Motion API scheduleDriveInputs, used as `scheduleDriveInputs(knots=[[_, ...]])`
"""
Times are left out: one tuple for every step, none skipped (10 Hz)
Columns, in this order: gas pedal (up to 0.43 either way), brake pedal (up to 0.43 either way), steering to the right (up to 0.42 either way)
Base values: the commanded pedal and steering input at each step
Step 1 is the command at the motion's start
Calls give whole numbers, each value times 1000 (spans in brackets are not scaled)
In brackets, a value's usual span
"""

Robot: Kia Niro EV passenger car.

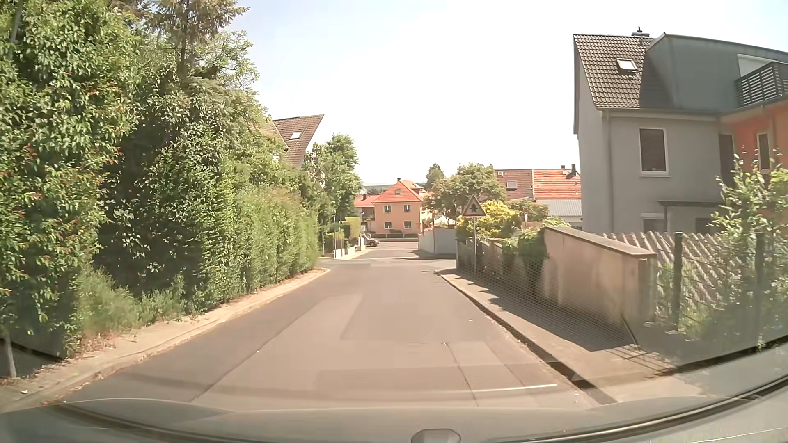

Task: Follow the waypoints while adhering to traffic rules and regulations

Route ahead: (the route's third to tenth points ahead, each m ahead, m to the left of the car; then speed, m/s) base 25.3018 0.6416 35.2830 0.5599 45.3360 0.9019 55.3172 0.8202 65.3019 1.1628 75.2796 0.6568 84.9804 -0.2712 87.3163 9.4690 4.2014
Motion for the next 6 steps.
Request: scheduleDriveInputs(knots=[[0,250,-15],[0,256,-13],[0,256,-11],[0,256,-9],[0,256,-5],[0,256,0]])
